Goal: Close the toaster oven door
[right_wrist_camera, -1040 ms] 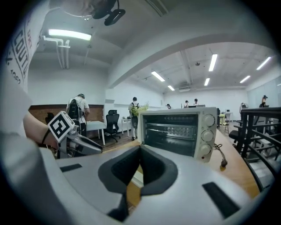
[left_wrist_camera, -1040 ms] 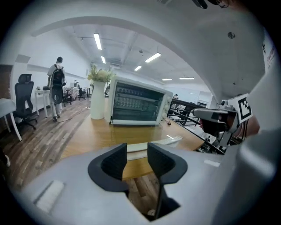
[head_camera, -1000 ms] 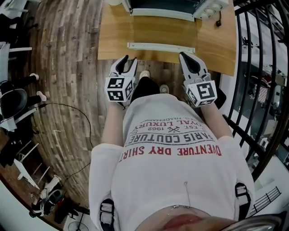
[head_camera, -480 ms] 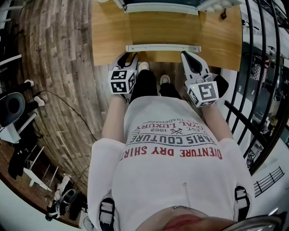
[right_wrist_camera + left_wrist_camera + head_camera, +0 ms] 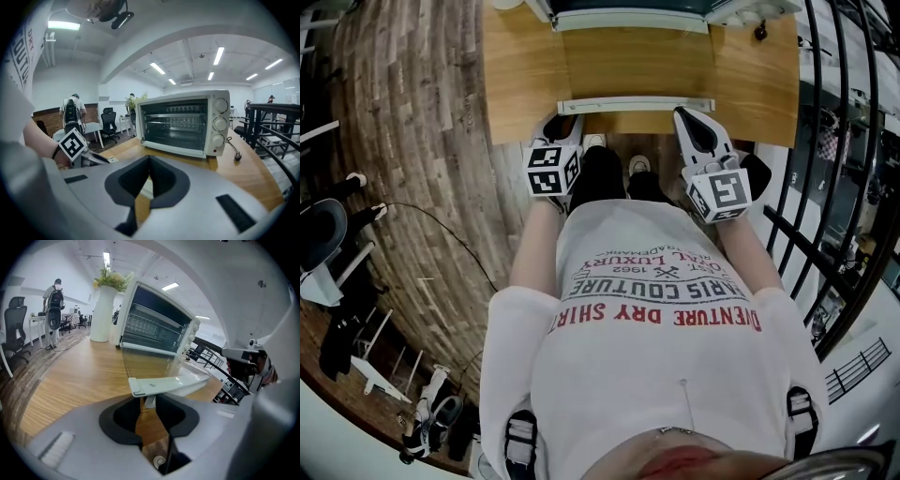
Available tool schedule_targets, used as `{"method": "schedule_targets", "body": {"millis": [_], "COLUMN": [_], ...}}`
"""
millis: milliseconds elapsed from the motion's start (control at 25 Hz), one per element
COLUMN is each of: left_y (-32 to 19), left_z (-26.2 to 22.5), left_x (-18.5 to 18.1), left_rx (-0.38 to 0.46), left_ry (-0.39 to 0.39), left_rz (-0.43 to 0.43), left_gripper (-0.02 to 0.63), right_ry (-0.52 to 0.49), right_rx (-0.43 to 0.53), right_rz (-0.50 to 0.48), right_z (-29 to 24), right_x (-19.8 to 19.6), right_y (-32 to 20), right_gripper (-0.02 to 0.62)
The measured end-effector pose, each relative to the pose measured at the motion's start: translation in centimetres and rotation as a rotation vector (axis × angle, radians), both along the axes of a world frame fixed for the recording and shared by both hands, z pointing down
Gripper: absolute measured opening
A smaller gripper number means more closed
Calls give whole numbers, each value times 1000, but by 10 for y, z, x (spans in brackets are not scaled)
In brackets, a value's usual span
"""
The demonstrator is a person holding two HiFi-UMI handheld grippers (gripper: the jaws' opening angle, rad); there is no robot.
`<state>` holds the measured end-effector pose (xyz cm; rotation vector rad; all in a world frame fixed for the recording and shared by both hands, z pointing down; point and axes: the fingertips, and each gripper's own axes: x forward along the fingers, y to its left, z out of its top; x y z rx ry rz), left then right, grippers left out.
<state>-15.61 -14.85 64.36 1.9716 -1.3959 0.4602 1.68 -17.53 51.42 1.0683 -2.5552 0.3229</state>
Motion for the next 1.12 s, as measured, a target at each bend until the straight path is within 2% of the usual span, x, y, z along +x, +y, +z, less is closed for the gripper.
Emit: {"method": "schedule_targets", "body": {"millis": [120, 320, 960, 1120], "left_y": [0, -2, -7, -10], "left_z": [-1, -9, -52, -70], "left_x": [2, 2, 1, 1], "left_rx": [9, 35, 107, 139], "left_ry": [-4, -54, -63, -97], "left_rz": [-3, -2, -14, 10], "left_gripper": [103, 87, 84, 86], "right_ry": [1, -10, -24, -32], "right_rx": [1, 15, 76, 96], "right_rz": [-6, -24, -73, -77], "right_z": [0, -6, -29, -39], "right_x": [1, -3, -14, -17], "right_y": [0, 0, -5, -6], "right_gripper": [5, 5, 5, 5]}}
